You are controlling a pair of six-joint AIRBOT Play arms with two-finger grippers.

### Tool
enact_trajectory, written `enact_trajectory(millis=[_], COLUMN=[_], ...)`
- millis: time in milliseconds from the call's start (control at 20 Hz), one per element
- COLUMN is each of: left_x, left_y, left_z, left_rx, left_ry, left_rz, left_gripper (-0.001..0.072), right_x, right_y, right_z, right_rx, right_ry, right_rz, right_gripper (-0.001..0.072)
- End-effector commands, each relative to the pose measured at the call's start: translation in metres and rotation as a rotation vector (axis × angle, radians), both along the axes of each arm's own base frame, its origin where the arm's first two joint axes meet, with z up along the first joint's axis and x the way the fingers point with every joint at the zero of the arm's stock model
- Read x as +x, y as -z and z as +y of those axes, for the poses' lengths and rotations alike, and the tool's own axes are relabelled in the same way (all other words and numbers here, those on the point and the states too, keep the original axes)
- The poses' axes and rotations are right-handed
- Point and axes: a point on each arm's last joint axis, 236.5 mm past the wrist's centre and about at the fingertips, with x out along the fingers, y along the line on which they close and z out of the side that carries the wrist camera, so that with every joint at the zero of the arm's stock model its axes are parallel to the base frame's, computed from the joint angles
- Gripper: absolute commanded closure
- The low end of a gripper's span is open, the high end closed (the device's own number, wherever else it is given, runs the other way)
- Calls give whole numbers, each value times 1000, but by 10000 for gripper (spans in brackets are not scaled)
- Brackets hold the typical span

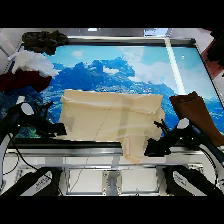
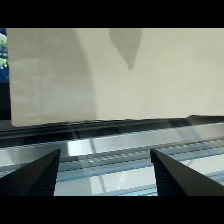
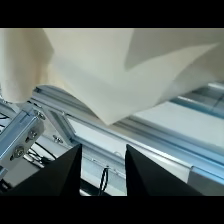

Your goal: Fold the shirts.

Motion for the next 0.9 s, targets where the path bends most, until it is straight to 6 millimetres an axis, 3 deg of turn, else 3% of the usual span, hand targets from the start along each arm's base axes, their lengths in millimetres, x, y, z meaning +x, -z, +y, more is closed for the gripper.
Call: enact_trajectory(millis=[0, 200, 400, 450, 550, 600, 700, 850], left_x=[0, 1, 1, 1, 3, 6, 17, 14], left_y=[0, 0, 0, 0, 0, 1, 5, -1], left_z=[0, -2, -2, -2, -2, 0, 19, 61], left_rx=[0, -10, -10, -9, -7, 4, 89, 238], left_ry=[-1, -5, -5, -4, -7, -30, -166, -263], left_rz=[-2, -4, -5, -6, -13, -21, -40, -58], left_gripper=[55, 55, 55, 54, 55, 54, 55, 57], right_x=[-14, 8, 26, 30, 34, 34, 30, 20], right_y=[12, 31, 41, 42, 42, 40, 34, 28], right_z=[5, 18, 16, 15, 17, 19, 24, 28], right_rx=[-5, -1, -34, -44, -35, -21, 19, 52], right_ry=[48, 220, 316, 338, 350, 342, 315, 262], right_rz=[52, -7, -44, -47, -59, -63, -61, -46], right_gripper=[355, 355, 361, 392, 620, 685, 685, 685])
